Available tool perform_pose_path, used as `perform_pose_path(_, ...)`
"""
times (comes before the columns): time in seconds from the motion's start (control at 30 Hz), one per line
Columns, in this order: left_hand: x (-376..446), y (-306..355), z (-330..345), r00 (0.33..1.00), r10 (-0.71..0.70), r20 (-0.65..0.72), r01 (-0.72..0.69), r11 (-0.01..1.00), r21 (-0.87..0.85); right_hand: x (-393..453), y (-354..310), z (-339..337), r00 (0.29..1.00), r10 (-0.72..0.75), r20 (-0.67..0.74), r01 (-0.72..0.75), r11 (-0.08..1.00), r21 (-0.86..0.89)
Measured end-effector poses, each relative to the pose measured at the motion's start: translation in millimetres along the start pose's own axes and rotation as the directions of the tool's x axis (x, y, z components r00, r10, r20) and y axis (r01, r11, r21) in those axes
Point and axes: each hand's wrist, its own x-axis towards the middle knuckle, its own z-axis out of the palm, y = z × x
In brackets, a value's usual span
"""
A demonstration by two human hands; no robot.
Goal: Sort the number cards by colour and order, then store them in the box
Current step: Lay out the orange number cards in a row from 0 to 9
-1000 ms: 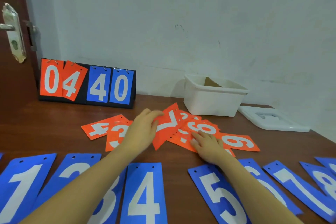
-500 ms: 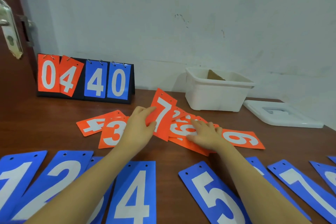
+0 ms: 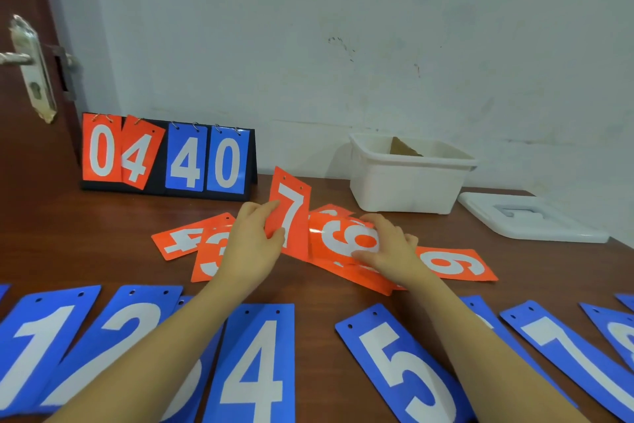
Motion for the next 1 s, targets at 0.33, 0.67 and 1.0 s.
perform_pose_path(0.33,-39.7,21.3,-8.2,0.986,0.013,-0.166,-0.028,0.996,-0.088,-50.5,-26.2,-14.7,0.957,0.014,-0.291,0.14,0.853,0.502)
perform_pose_path(0.67,-74.1,32.2,-9.2,0.989,0.046,-0.141,-0.069,0.984,-0.166,-98.7,-44.1,-19.6,0.846,0.153,-0.511,0.288,0.676,0.679)
perform_pose_path(1.0,-84.7,46.2,-4.3,0.995,-0.029,-0.092,-0.018,0.878,-0.479,-121.6,-61.3,1.8,0.932,0.034,-0.362,0.243,0.681,0.69)
